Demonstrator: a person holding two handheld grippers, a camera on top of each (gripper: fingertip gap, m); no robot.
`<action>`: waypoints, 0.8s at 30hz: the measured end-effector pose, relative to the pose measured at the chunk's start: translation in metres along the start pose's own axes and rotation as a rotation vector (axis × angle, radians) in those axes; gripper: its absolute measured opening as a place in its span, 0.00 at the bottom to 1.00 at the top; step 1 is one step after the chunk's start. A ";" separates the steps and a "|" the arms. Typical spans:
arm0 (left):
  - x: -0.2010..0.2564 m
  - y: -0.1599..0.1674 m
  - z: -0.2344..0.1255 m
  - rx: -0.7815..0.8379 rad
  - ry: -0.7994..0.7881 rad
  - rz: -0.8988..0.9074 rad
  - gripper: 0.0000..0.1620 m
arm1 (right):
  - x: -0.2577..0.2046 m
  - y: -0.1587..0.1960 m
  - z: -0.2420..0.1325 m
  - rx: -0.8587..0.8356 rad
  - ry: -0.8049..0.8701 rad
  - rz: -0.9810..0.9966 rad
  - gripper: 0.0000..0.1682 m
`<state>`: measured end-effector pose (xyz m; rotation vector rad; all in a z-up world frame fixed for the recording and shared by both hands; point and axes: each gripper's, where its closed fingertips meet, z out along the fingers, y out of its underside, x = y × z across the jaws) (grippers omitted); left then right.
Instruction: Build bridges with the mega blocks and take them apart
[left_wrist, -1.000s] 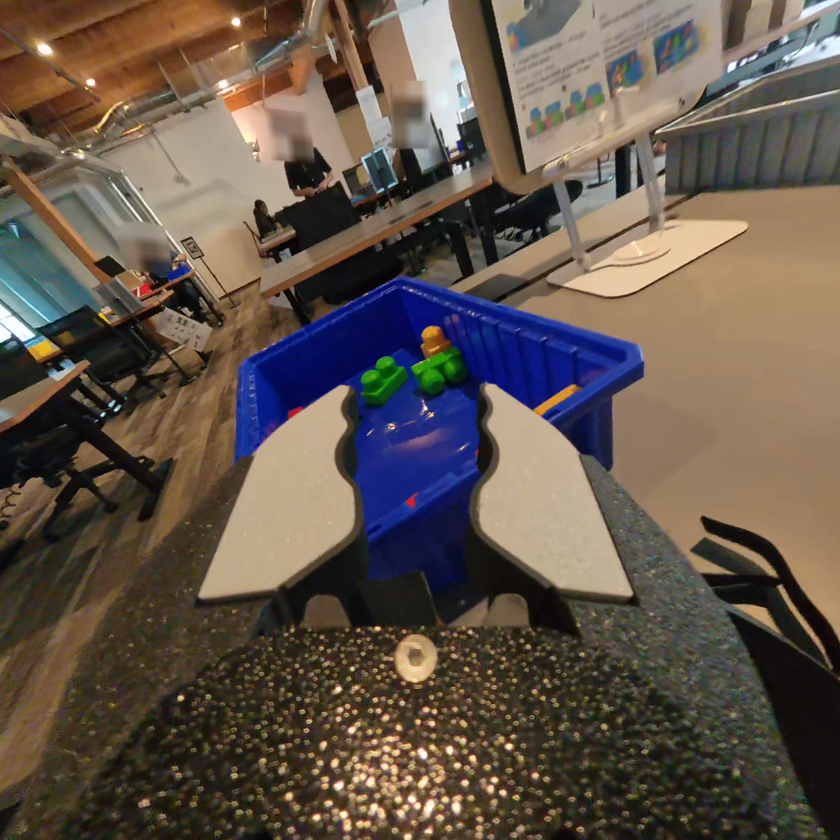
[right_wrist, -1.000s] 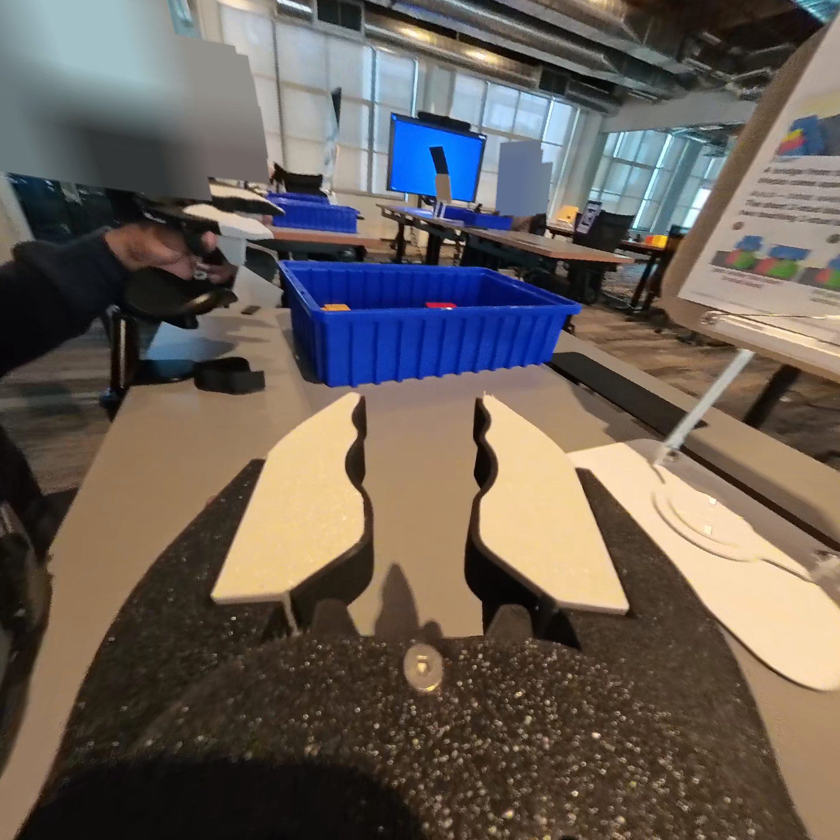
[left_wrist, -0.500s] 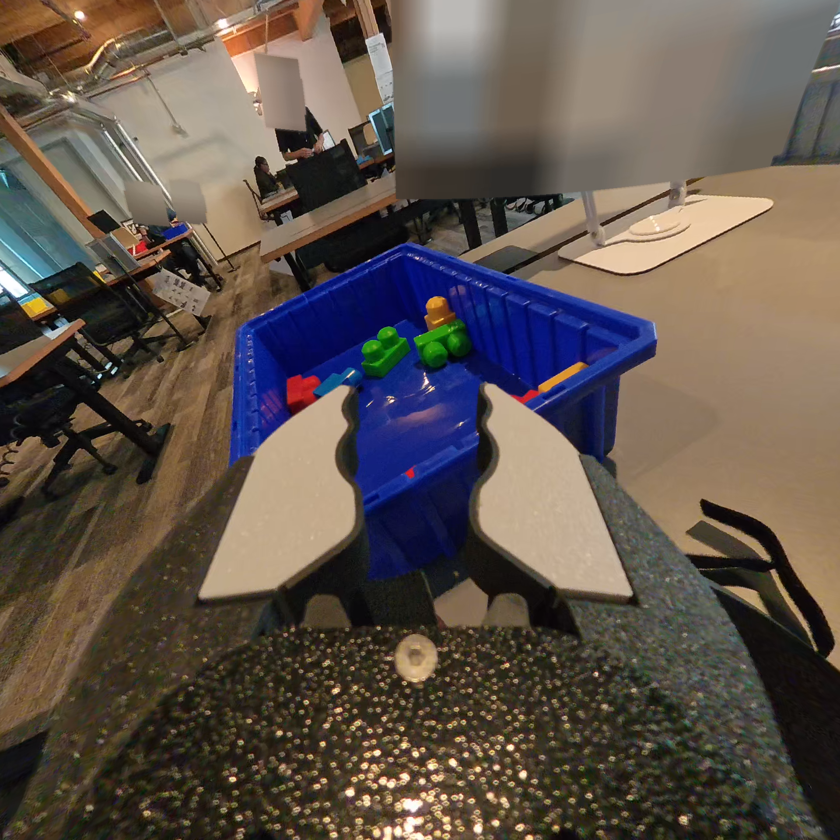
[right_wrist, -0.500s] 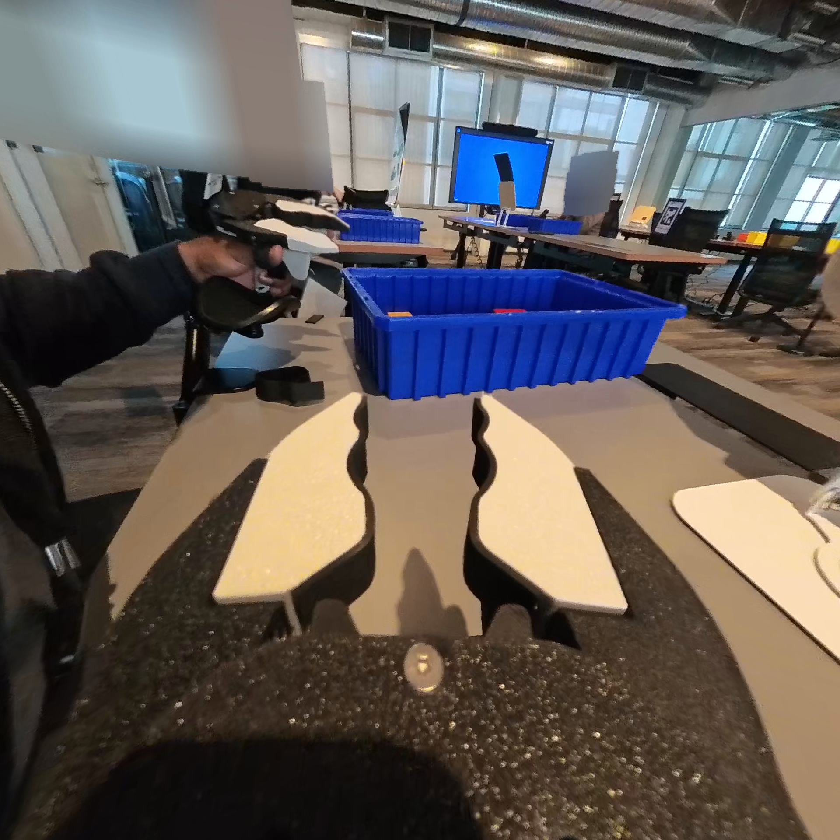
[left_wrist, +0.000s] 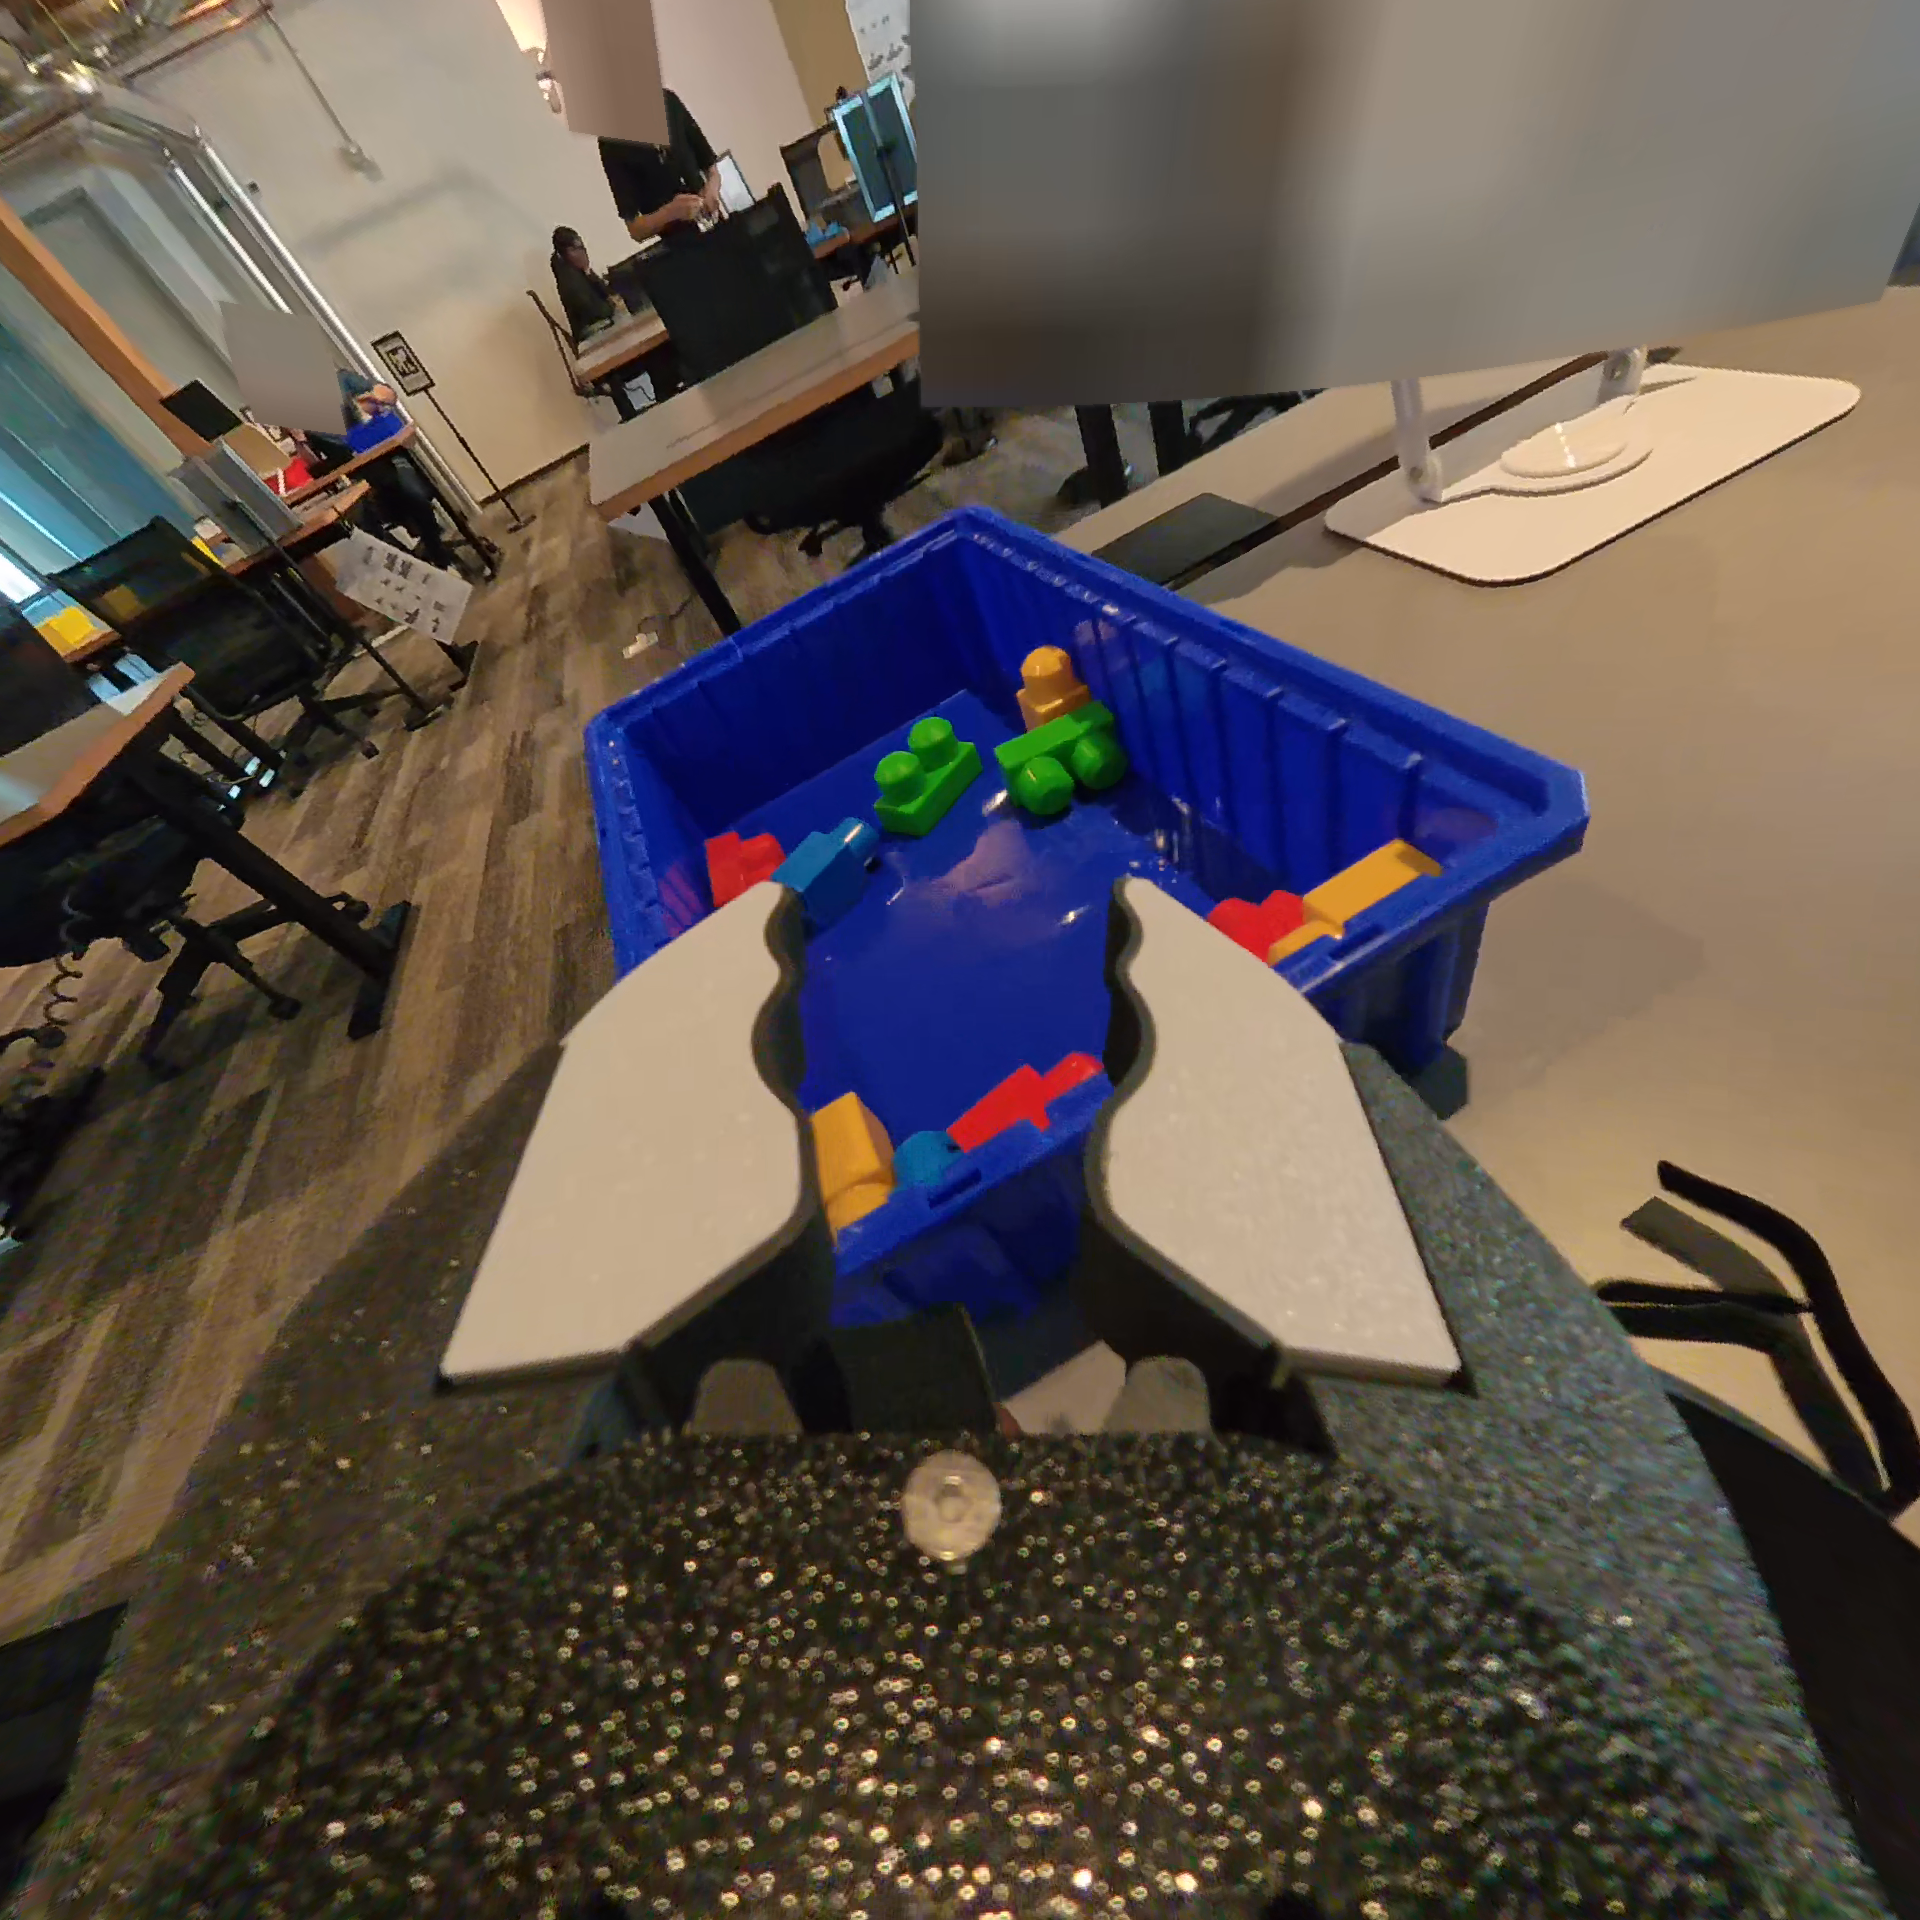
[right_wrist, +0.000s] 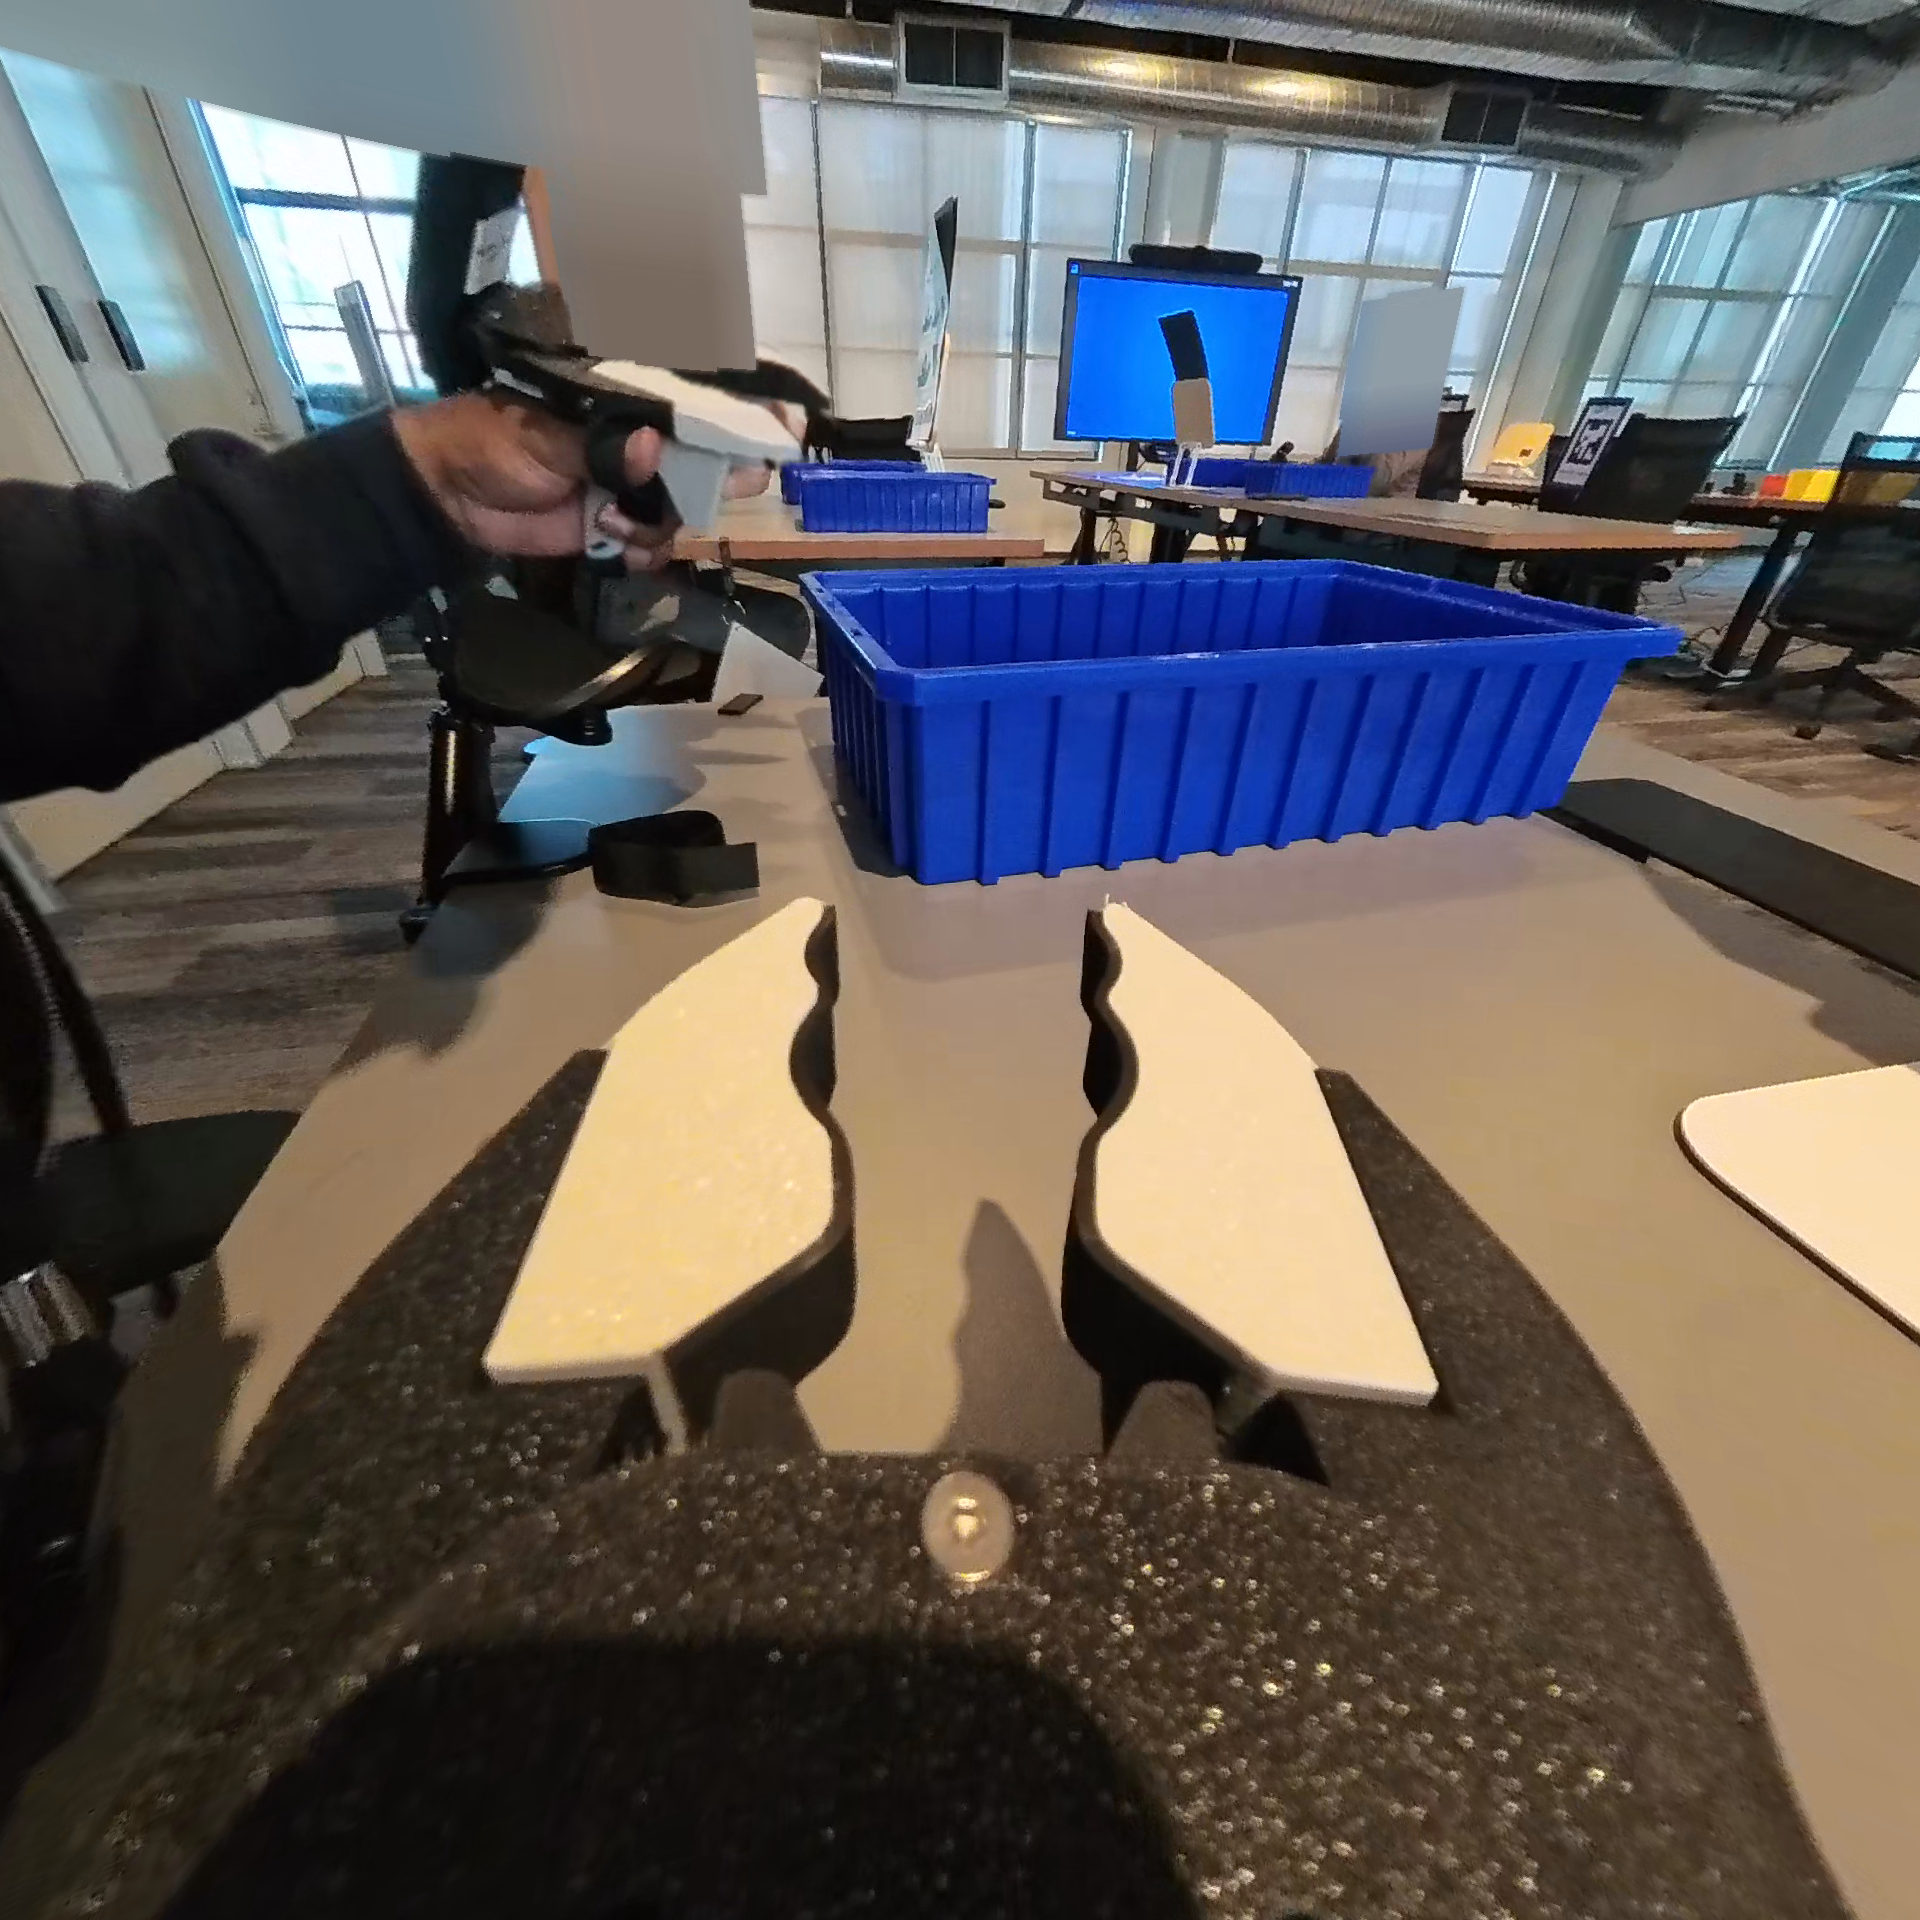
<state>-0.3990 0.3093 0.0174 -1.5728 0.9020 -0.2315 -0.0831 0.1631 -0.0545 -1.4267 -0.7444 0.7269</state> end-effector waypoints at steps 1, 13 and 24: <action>-0.003 -0.004 0.002 -0.003 0.000 0.002 0.34 | 0.000 0.000 0.000 0.001 -0.001 0.004 0.27; -0.032 0.045 0.086 -0.570 0.217 0.103 0.38 | -0.003 -0.002 -0.001 0.021 -0.038 0.025 0.28; -0.057 0.083 0.224 -0.712 0.332 0.407 0.35 | -0.007 -0.003 -0.001 0.026 -0.079 0.045 0.28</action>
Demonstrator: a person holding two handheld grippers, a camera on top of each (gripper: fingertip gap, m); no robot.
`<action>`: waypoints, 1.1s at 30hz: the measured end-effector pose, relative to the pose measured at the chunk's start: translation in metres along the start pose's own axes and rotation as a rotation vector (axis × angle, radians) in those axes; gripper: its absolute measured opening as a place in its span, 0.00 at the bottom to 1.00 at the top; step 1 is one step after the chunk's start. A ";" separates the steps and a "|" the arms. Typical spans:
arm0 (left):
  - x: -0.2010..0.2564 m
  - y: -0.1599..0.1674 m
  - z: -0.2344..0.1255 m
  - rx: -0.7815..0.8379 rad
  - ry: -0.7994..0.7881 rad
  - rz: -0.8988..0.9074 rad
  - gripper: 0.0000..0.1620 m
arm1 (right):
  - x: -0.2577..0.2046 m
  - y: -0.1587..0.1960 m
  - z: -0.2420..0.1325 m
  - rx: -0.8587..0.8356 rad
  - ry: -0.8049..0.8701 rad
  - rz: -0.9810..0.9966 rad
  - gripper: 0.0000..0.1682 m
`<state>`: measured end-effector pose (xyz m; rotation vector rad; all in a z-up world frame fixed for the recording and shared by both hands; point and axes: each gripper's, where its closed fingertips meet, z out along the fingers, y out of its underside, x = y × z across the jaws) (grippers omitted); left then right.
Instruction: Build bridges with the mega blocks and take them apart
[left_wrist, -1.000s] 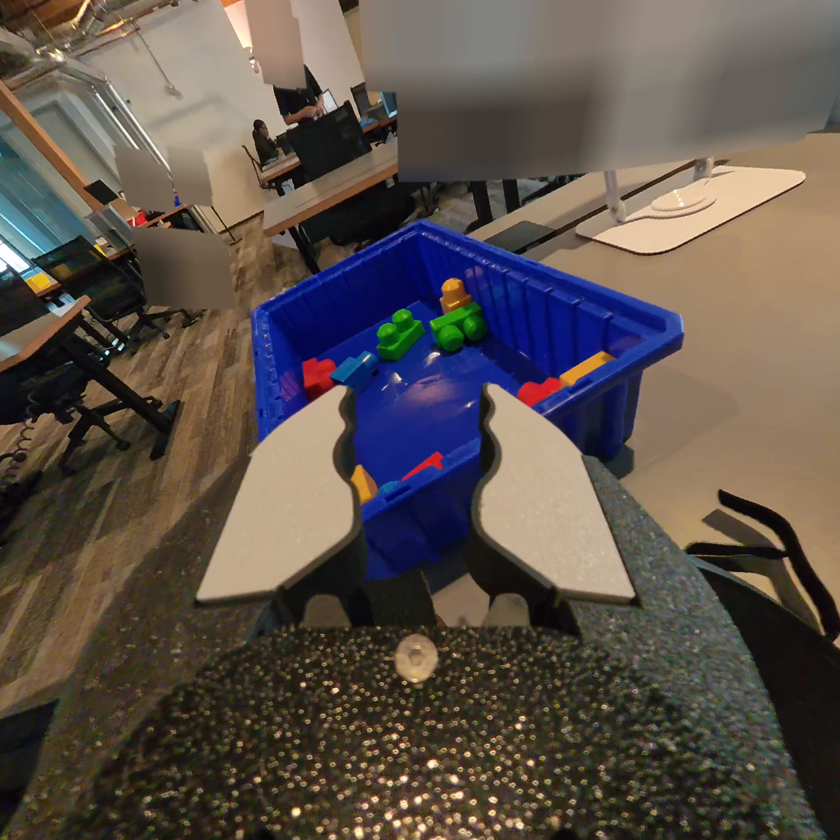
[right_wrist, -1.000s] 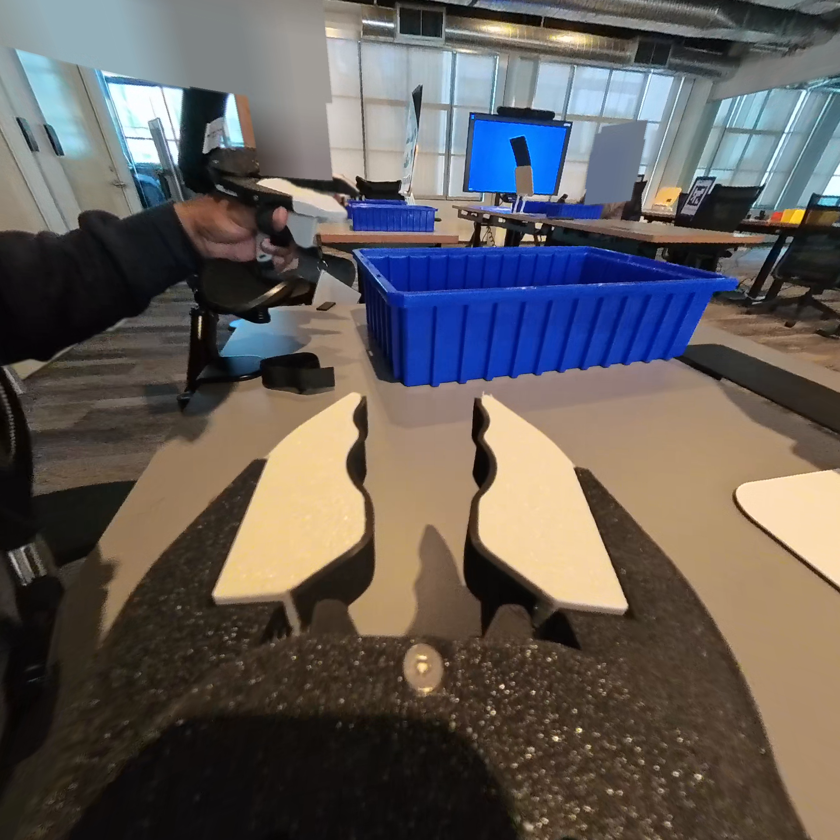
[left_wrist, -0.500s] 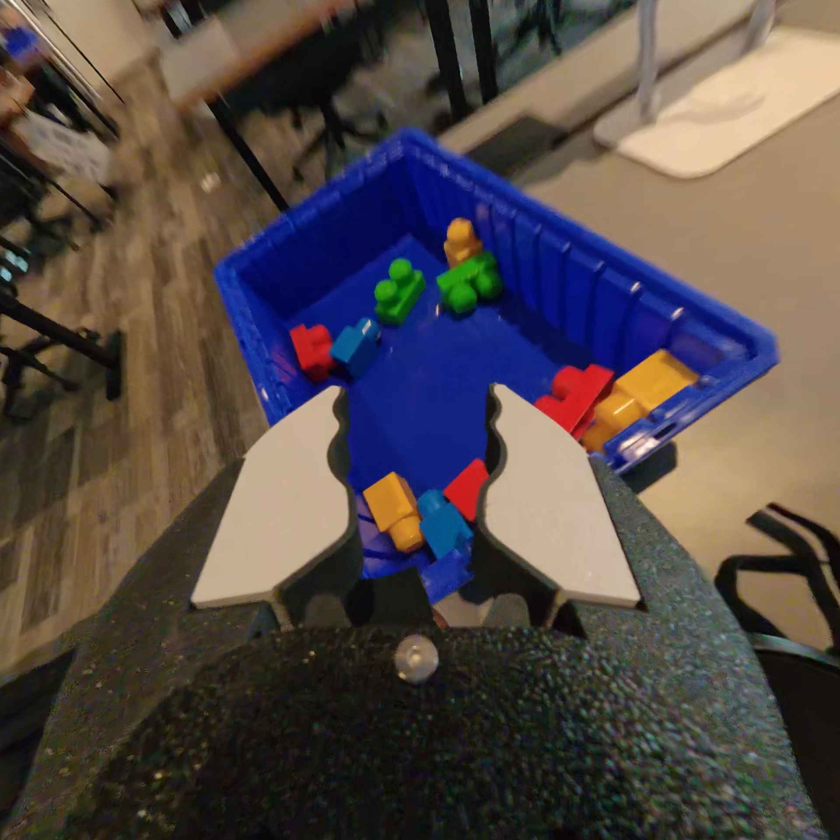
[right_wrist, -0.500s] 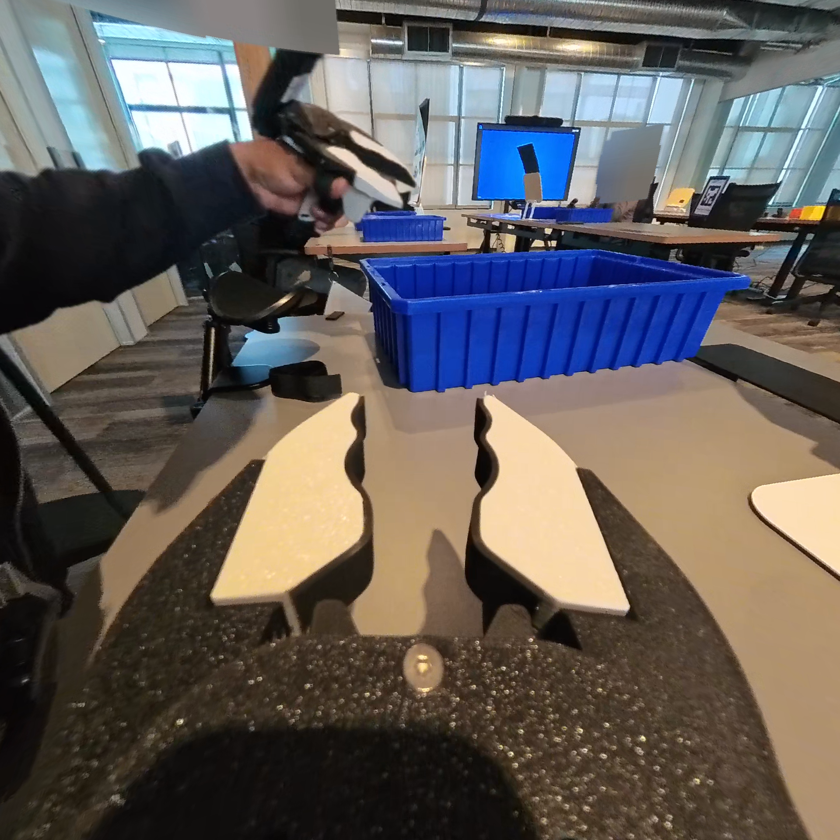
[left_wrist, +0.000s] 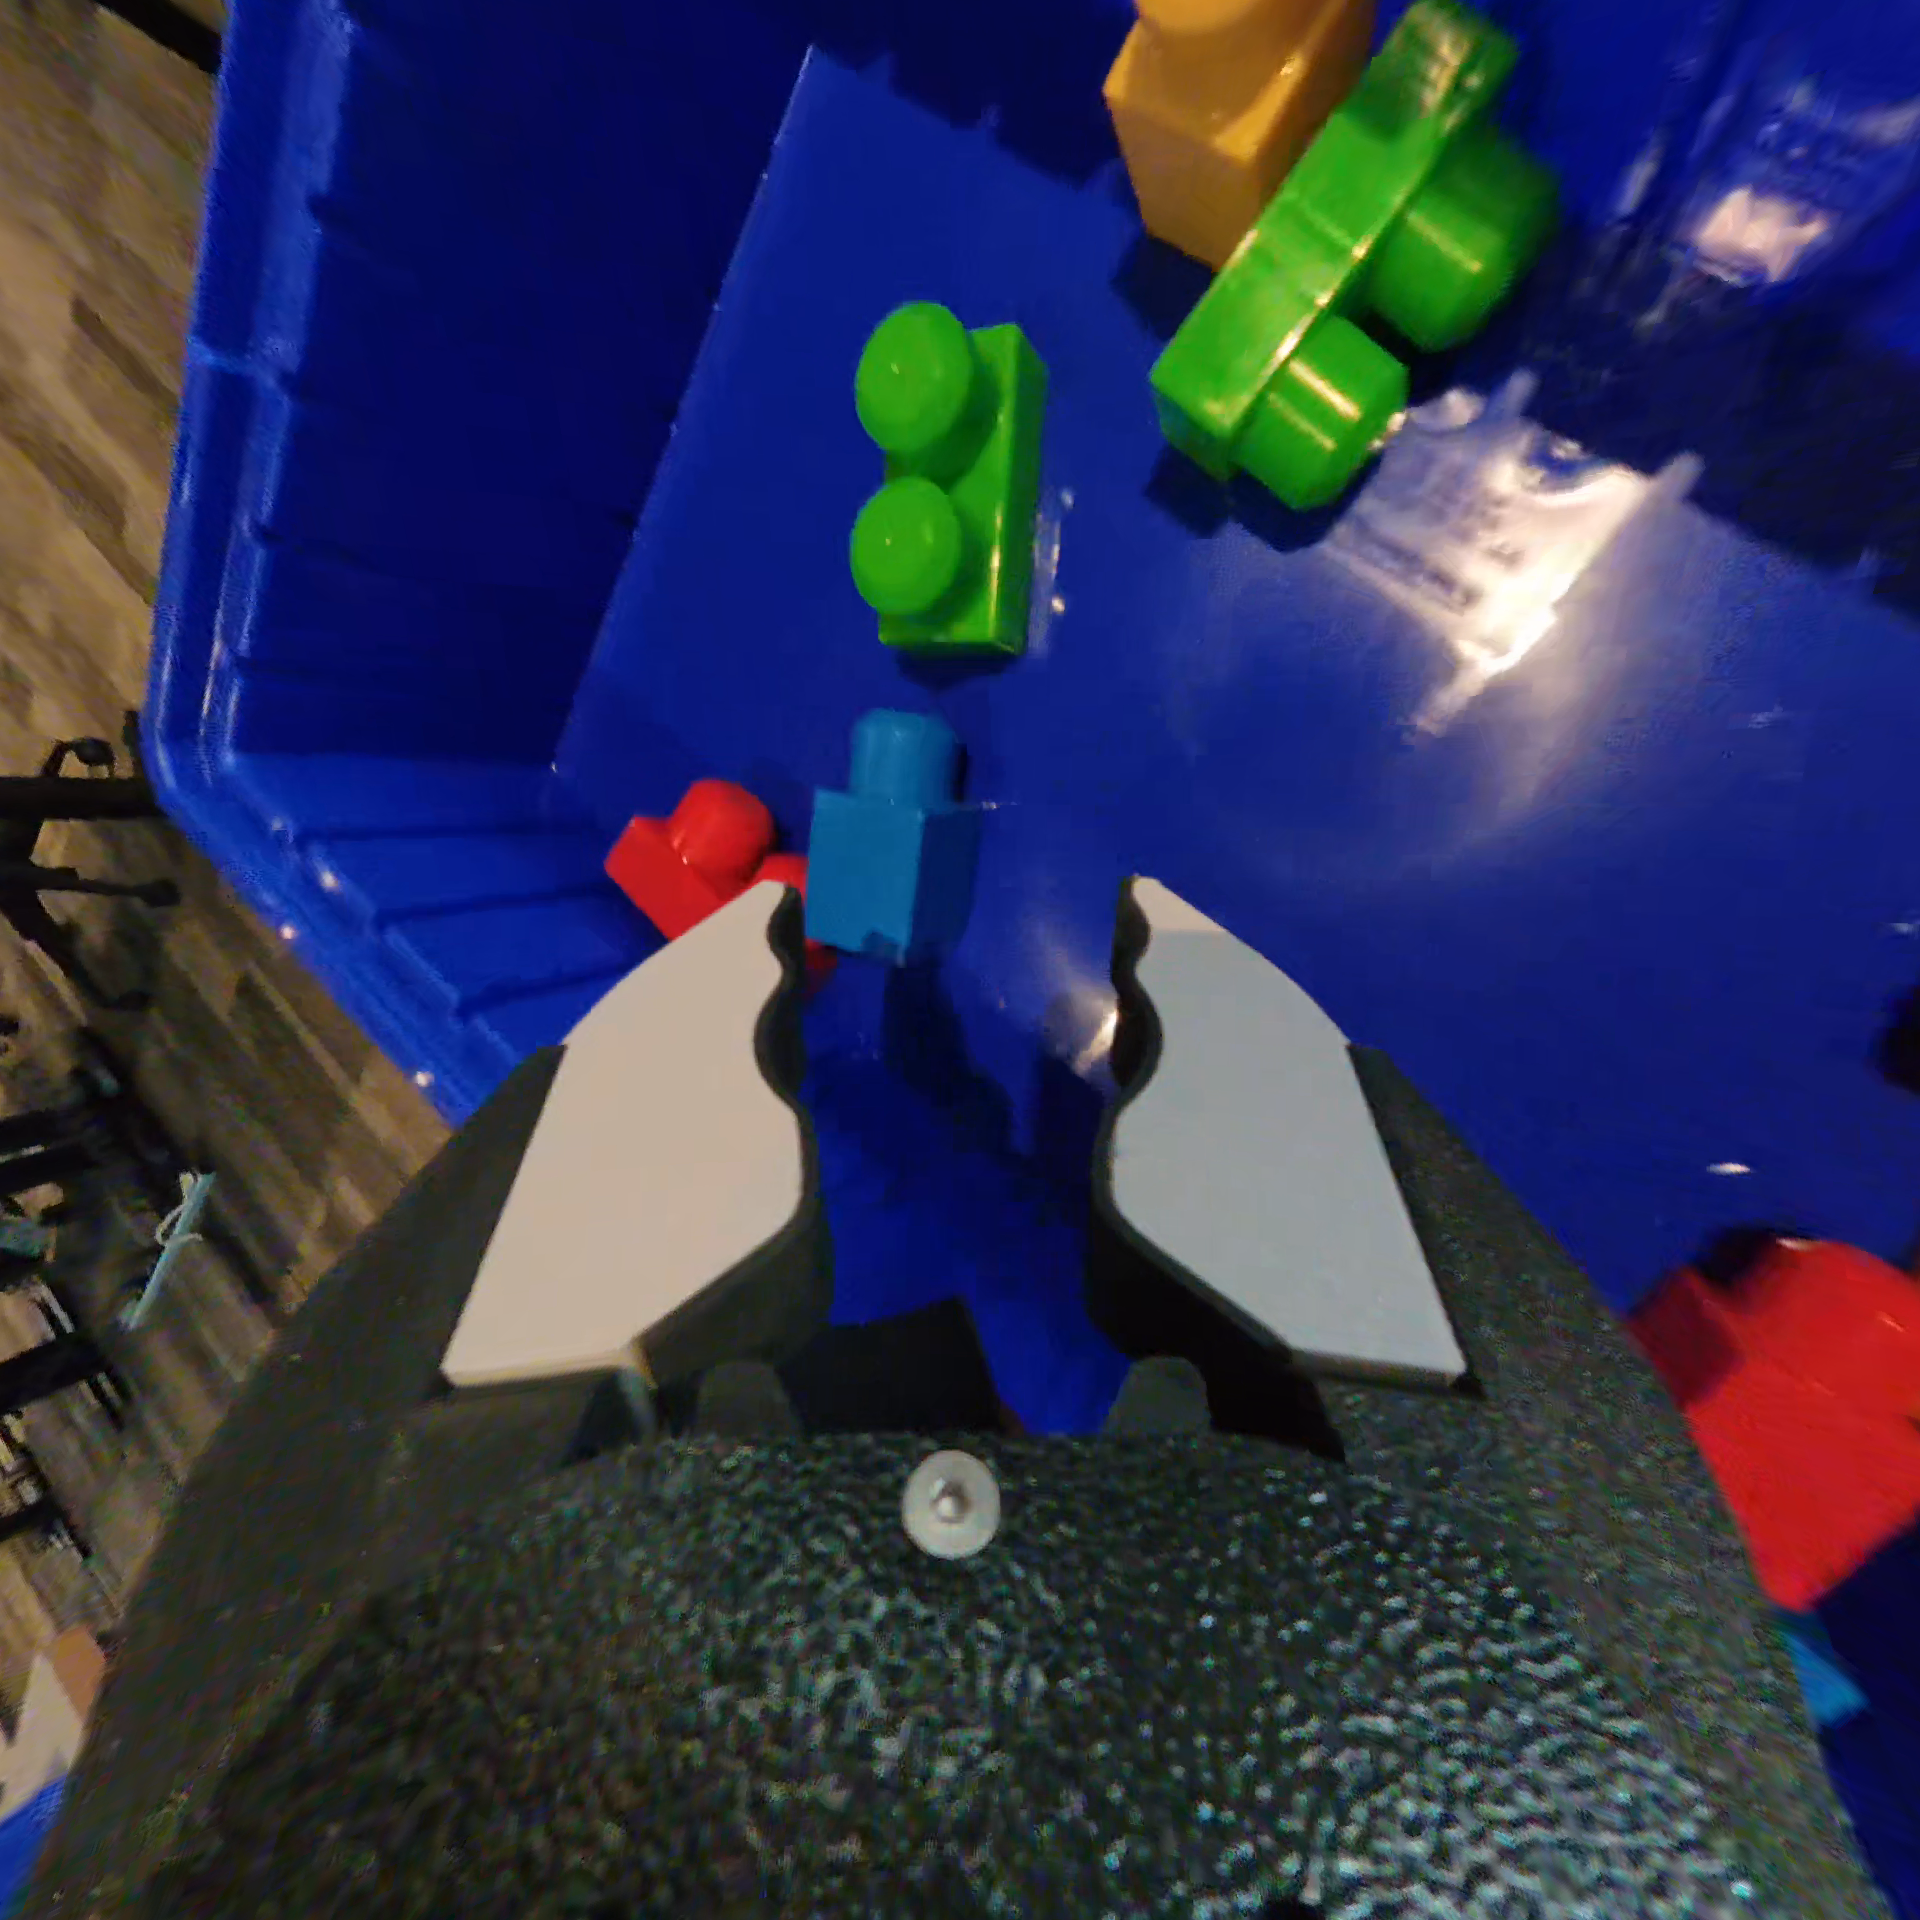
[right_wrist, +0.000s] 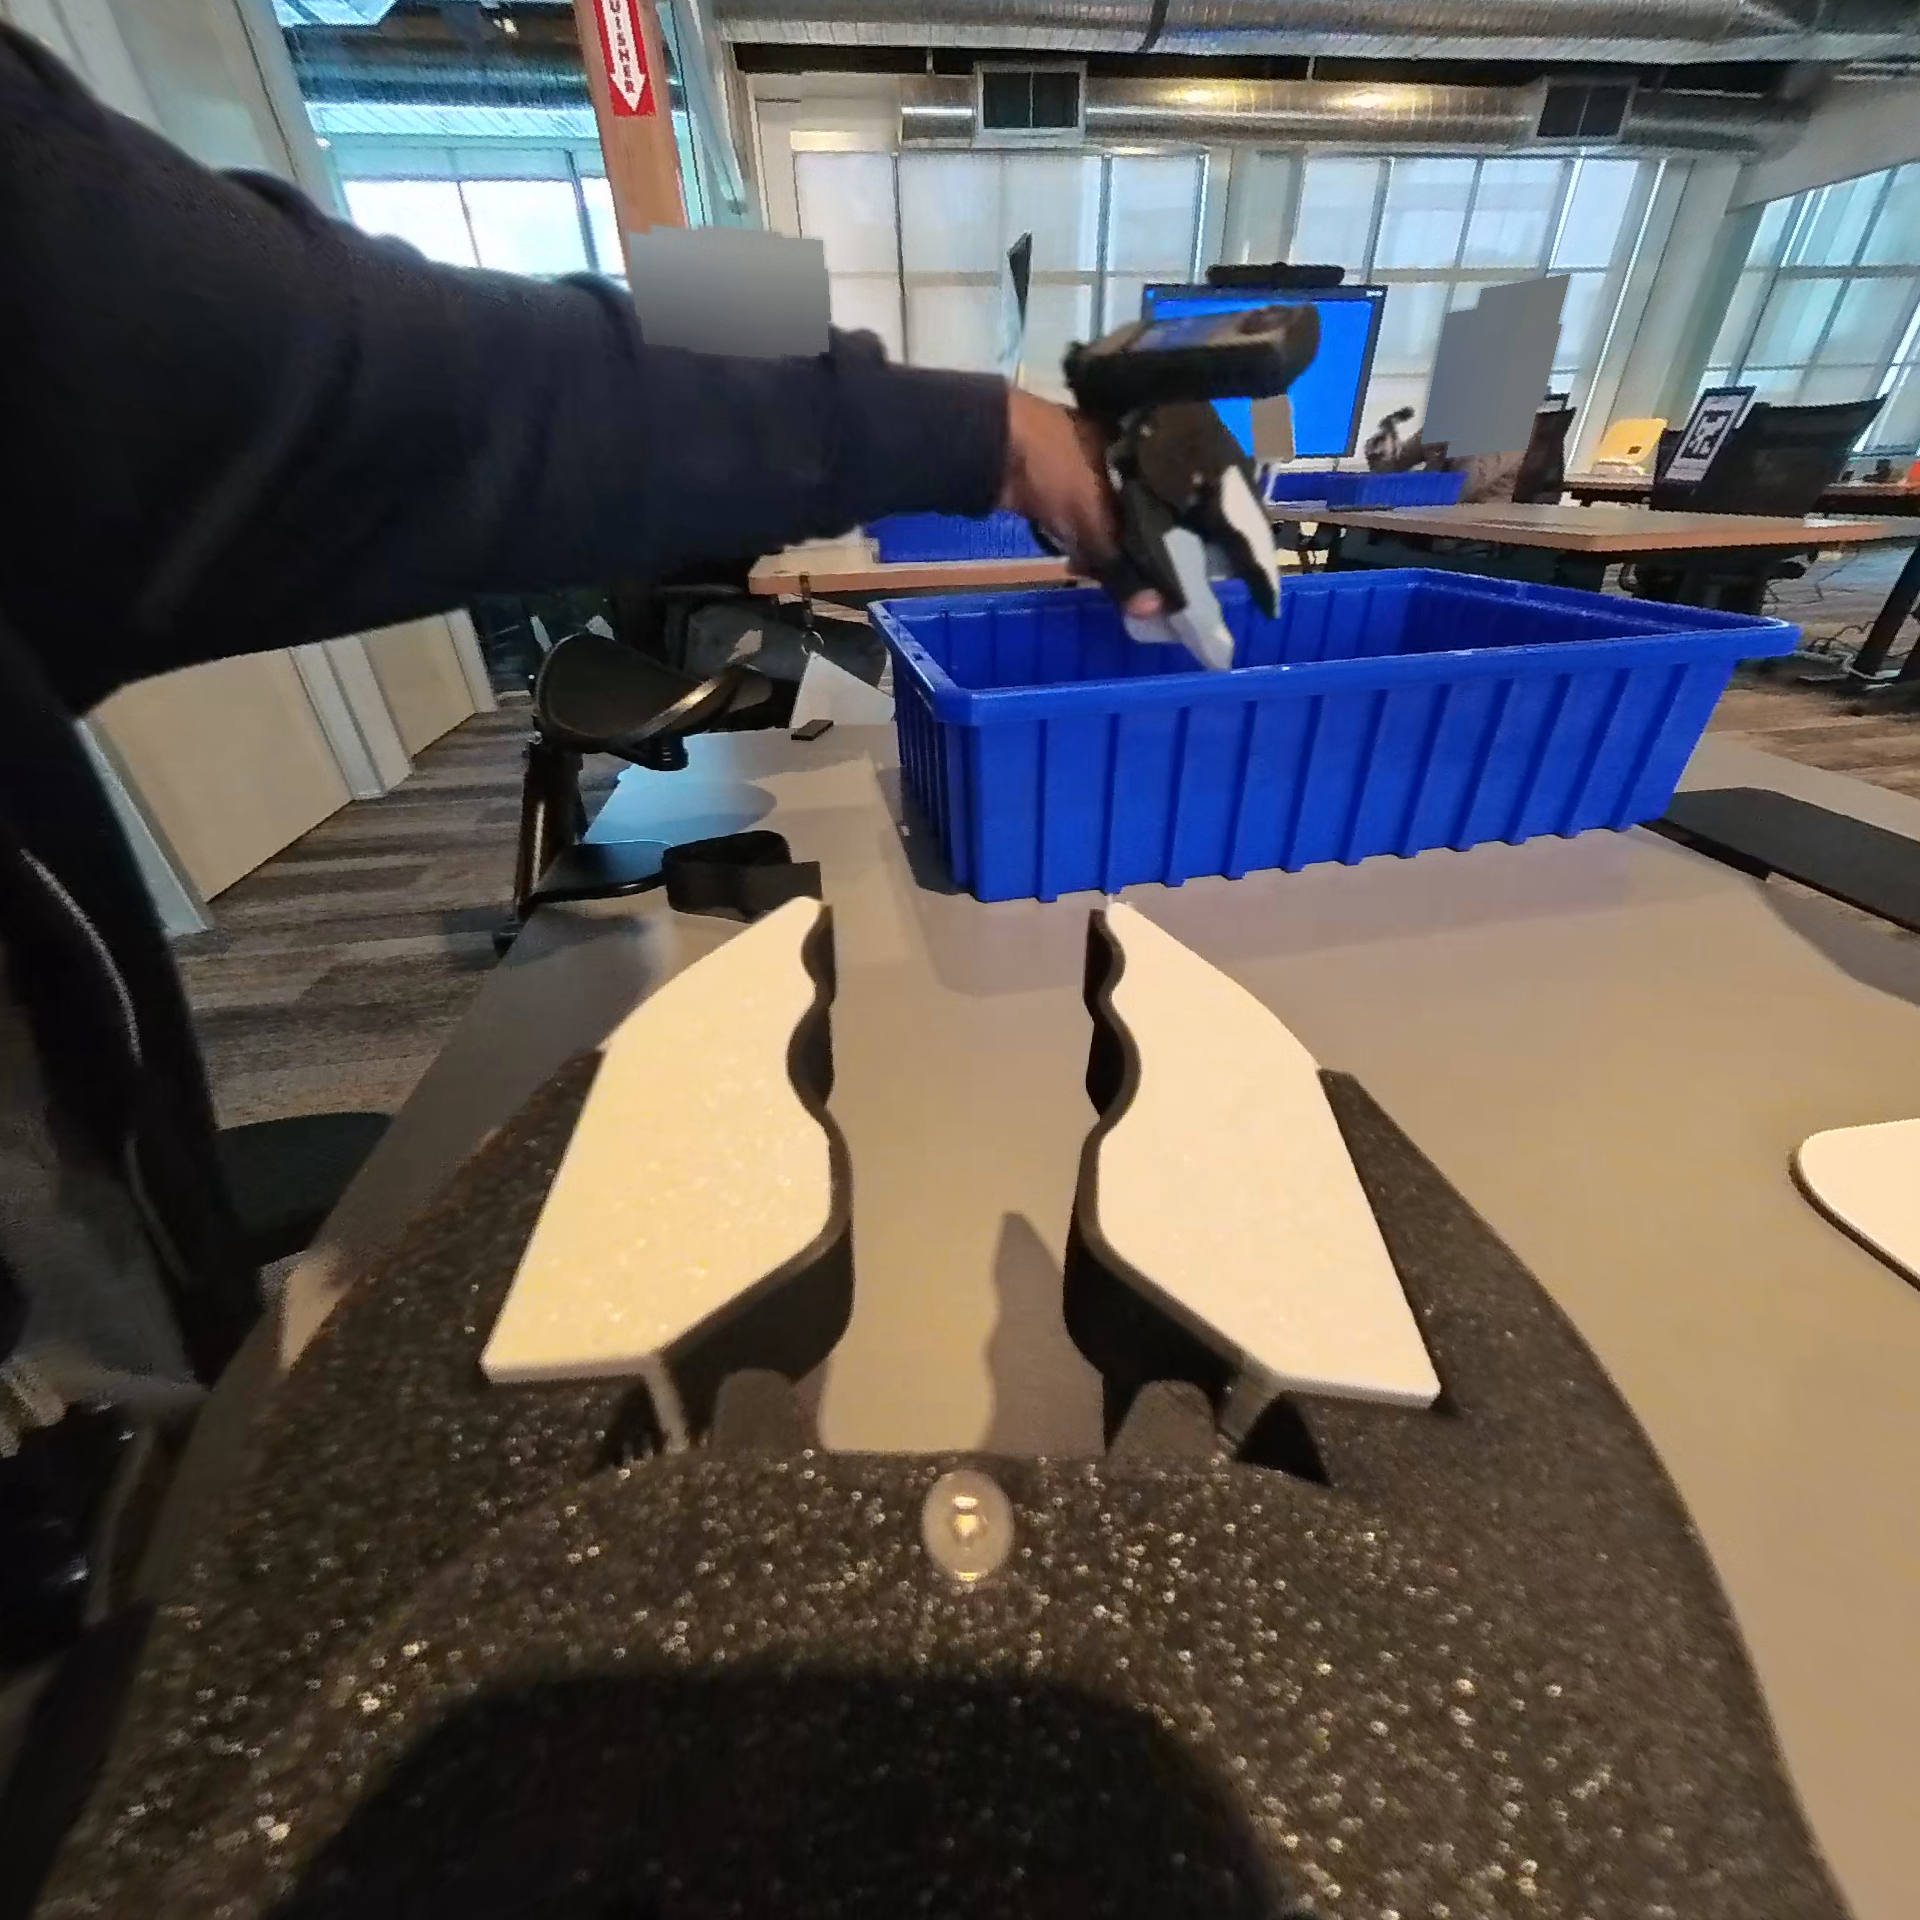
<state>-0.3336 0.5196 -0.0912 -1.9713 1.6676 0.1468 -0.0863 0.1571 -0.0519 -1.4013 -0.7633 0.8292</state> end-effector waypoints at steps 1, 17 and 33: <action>-0.003 -0.001 0.008 -0.009 0.015 0.014 0.34 | -0.001 0.000 0.000 -0.001 -0.005 0.000 0.28; -0.017 0.022 0.068 -0.333 0.028 0.067 0.26 | -0.005 0.000 0.000 0.000 -0.047 0.020 0.27; 0.104 -0.164 -0.136 0.606 0.106 -0.368 0.24 | -0.013 -0.001 -0.002 0.015 -0.062 0.009 0.26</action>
